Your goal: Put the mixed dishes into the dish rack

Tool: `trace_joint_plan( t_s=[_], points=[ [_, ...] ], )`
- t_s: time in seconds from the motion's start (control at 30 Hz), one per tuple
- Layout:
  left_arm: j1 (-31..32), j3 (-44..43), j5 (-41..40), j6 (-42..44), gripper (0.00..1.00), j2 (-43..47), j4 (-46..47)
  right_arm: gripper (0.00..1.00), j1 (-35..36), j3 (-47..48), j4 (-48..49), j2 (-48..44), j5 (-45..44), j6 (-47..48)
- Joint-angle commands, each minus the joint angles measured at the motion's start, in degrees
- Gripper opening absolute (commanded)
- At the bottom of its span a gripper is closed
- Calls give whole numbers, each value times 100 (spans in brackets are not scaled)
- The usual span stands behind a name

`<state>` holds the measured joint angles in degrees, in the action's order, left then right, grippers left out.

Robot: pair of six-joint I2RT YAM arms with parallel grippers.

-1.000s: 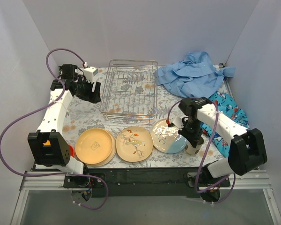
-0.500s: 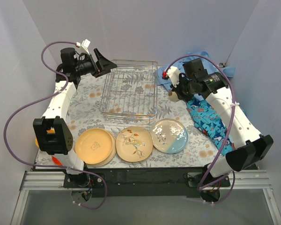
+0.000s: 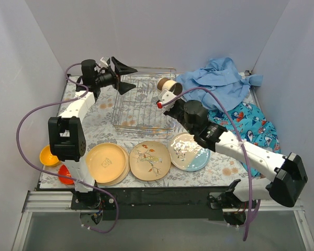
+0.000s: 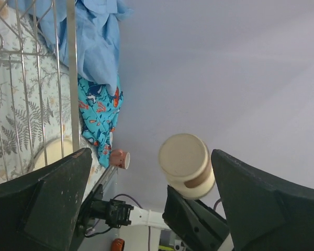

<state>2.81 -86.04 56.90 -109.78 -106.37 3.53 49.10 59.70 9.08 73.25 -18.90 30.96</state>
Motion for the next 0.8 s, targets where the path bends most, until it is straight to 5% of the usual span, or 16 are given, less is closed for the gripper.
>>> trace_joint_plan(
  t_s=[0.0, 0.77],
  points=[
    [325, 272, -250, -1922, 98, 300, 271, 1, 459, -309, 2992, 241, -1447, 990],
    [730, 430, -505, -2724, 98, 564, 121, 1, 908, 542, 3522, 1999, -2197, 991]
  ],
)
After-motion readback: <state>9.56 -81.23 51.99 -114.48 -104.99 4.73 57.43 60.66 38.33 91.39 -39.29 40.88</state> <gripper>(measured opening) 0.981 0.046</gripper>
